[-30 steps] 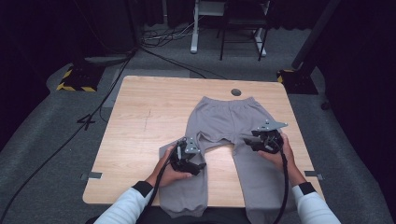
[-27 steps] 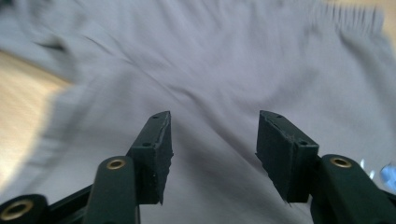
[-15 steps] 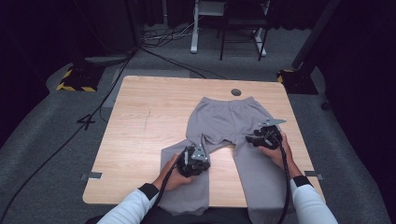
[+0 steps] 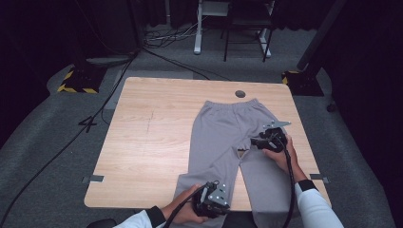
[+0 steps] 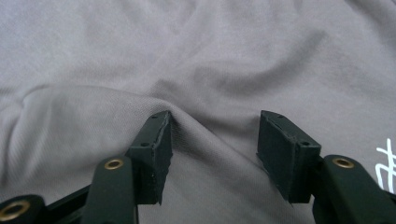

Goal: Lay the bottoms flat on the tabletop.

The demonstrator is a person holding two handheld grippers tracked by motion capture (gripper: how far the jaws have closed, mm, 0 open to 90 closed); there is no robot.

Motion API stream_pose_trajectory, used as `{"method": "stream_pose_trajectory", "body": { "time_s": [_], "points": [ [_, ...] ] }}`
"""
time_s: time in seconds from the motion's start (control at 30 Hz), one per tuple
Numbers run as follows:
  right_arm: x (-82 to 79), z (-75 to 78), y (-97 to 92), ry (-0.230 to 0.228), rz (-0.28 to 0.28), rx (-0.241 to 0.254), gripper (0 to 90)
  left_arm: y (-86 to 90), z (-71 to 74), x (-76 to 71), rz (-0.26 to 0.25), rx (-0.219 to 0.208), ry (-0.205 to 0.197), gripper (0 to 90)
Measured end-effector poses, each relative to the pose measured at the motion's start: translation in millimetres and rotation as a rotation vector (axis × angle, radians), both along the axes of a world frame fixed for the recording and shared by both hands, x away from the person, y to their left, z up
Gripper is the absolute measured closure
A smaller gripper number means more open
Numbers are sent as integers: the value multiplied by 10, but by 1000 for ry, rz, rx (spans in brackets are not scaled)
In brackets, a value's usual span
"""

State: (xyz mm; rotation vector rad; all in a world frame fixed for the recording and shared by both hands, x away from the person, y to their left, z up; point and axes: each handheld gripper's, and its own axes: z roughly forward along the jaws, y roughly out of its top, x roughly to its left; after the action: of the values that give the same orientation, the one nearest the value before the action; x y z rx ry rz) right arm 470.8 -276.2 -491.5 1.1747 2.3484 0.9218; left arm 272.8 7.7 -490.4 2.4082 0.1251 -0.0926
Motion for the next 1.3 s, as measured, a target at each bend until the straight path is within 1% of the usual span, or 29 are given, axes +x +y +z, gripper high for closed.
{"method": "stream_pose_trajectory", "body": {
  "time_s": [0.03, 0.07, 0.1, 0.13, 0.2, 0.27, 0.3, 0.33, 0.37, 0.4, 0.43, 0.47, 0.5, 0.53, 0.57, 0.6, 0.63, 0.7, 0.73, 0.8, 0.83, 0.87, 0.9, 0.93, 1.0, 1.07, 1.1, 1.23, 1.3],
  "points": [
    [-10, 8, -3, 3, 4, -10, 423, 2, 10, 5, 1, -14, -2, 673],
    [-21, 14, -6, 4, 4, -20, 414, 14, 34, 22, 20, -21, -13, 631],
    [-32, 17, -12, 12, 5, -17, 403, 28, 65, 61, 51, -23, -37, 545],
    [-39, 21, -22, 19, 12, -20, 391, 55, 98, 121, 88, -27, -43, 446],
    [-71, 36, -29, 17, 21, -28, 388, 156, 173, 303, 186, -66, -61, 358],
    [-124, 81, -43, -2, 39, -23, 383, 265, 219, 540, 271, -81, -74, 325],
    [-151, 115, -63, -10, 47, -13, 379, 312, 224, 677, 314, -82, -62, 313],
    [-181, 152, -89, -15, 48, -6, 374, 347, 228, 808, 347, -57, -89, 300],
    [-216, 188, -125, -26, 48, 3, 370, 372, 229, 901, 375, -49, -111, 284],
    [-242, 214, -159, -33, 46, 15, 370, 419, 219, 1075, 415, -67, -86, 289],
    [-276, 248, -225, -42, 33, 26, 361, 445, 207, 1207, 441, -52, -74, 297],
    [-299, 267, -285, -49, 21, 22, 350, 463, 185, 1324, 476, -50, -84, 295],
    [-316, 275, -350, -57, 7, 14, 348, 482, 157, 1436, 497, -62, -64, 296],
    [-321, 269, -421, -57, -17, 13, 344, 478, 120, 1537, 503, -56, -37, 306],
    [-307, 248, -491, -51, -40, 15, 331, 460, 89, 1619, 518, -40, -24, 294],
    [-287, 218, -554, -41, -60, 19, 323, 434, 53, 1692, 535, -32, -29, 283],
    [-256, 177, -616, -35, -86, 15, 313, 420, 34, 1731, 538, -35, -39, 286],
    [-204, 118, -661, -25, -107, -2, 284, 382, -6, 1829, 546, -53, -4, 285],
    [-177, 87, -672, -17, -118, -11, 285, 354, -22, 1866, 550, -50, -2, 279],
    [-125, 24, -688, -2, -127, 11, 280, 303, -51, 1928, 568, -55, 12, 274],
    [-99, -9, -684, 5, -128, 15, 277, 276, -68, 1951, 564, -59, 10, 274],
    [-76, -33, -675, 4, -128, 21, 250, 249, -74, 1963, 565, -58, -7, 268],
    [-62, -41, -665, 4, -126, 36, 250, 232, -79, 1980, 564, -59, -11, 268],
    [-49, -45, -645, -1, -120, 35, 249, 219, -86, 1991, 564, -66, -10, 266],
    [-27, -55, -590, -9, -108, 34, 238, 186, -102, 2022, 571, -49, -59, 264],
    [-2, -70, -533, -22, -92, 35, 222, 174, -101, 2055, 579, -37, -77, 274],
    [17, -72, -502, -22, -86, 36, 220, 172, -104, 2086, 587, -23, -98, 274],
    [154, -78, -336, -25, -75, 41, 215, 262, -106, 2226, 648, -21, -104, 262],
    [232, -81, -226, -29, -71, 40, 215, 368, -105, 2338, 672, -17, -102, 263]
  ]
}}
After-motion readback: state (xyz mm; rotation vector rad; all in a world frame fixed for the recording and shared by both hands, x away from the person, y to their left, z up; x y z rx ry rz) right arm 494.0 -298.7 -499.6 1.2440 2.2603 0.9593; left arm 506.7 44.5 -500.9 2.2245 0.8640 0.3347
